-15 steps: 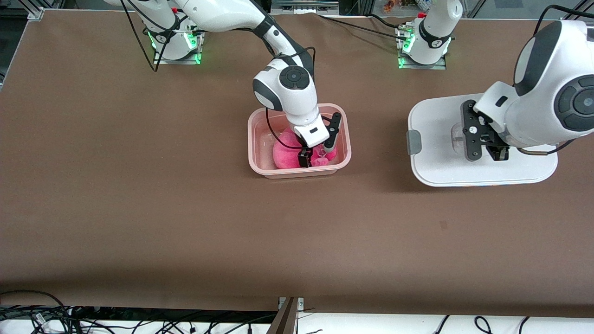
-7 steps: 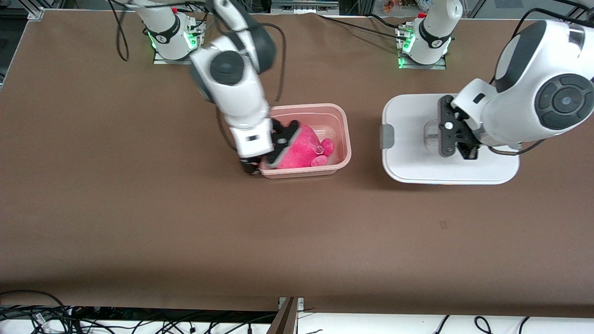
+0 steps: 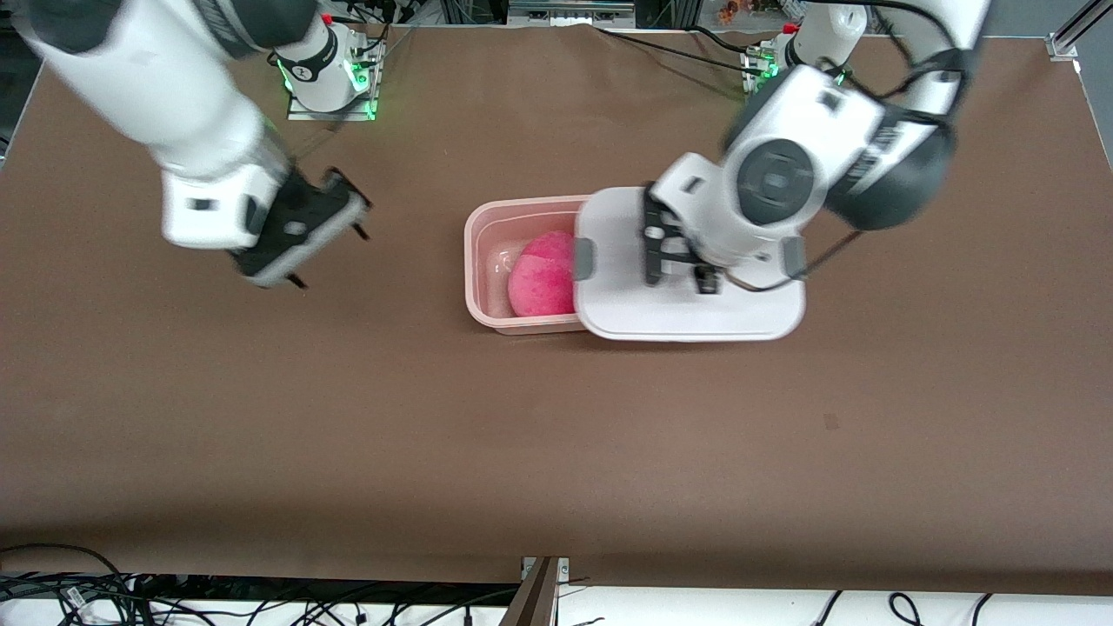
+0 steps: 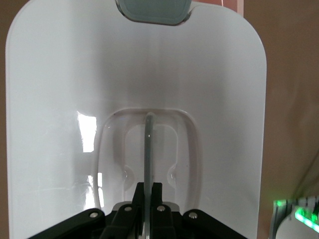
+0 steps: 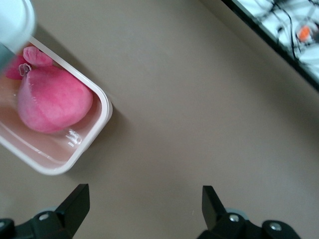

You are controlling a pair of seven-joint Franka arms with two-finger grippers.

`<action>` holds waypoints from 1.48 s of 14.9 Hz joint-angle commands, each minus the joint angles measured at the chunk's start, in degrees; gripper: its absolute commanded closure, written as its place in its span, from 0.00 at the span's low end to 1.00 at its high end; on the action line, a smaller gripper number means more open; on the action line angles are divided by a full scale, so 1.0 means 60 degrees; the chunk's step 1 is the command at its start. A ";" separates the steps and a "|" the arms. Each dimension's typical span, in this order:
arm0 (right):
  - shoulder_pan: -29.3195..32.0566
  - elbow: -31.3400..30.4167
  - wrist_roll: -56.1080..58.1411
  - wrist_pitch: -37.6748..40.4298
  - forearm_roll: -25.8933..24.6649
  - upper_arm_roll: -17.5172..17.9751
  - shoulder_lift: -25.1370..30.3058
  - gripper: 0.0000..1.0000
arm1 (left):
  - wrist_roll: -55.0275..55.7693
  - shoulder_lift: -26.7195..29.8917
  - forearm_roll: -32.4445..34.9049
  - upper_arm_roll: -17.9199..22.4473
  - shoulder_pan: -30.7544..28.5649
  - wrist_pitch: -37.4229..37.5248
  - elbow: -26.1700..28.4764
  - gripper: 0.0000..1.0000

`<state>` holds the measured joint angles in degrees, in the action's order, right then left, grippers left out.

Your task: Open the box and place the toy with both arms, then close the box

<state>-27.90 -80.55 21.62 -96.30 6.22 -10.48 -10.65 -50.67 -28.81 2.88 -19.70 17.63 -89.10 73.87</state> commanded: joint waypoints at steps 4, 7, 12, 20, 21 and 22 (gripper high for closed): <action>-0.0052 -0.0563 -0.1960 0.1781 0.0737 -0.2002 0.1333 0.00 | 0.2175 -0.1289 -0.0041 0.0207 0.1999 -0.1934 -0.0110 1.00; -0.0052 -0.0885 -0.2635 0.1797 0.0198 -0.2178 0.1613 0.00 | 0.2321 -0.1702 -0.0026 0.0192 0.2392 -0.2873 -0.0096 1.00; -0.0067 -0.0930 -0.2666 0.1402 -0.0640 -0.2134 0.1540 0.00 | 0.2321 -0.1688 -0.0012 0.0250 0.2292 -0.2831 0.0269 1.00; -0.0067 -0.0842 -0.2519 0.1123 -0.0787 -0.2120 0.1408 0.00 | 0.2395 -0.1469 0.0003 0.0324 0.2058 -0.2422 0.0944 1.00; -0.0067 -0.0842 -0.2519 0.1123 -0.0787 -0.2134 0.1408 0.00 | 0.2395 -0.1410 0.0003 0.0367 0.2014 -0.2290 0.0944 1.00; -0.0067 -0.0842 -0.2505 0.1138 -0.0772 -0.2134 0.1408 0.00 | 0.2409 -0.1395 0.0003 0.0368 0.1941 -0.2260 0.0944 1.00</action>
<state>-27.94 -85.38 6.80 -89.13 2.26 -23.29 -2.55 -36.14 -39.02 2.84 -18.94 30.69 -105.57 74.97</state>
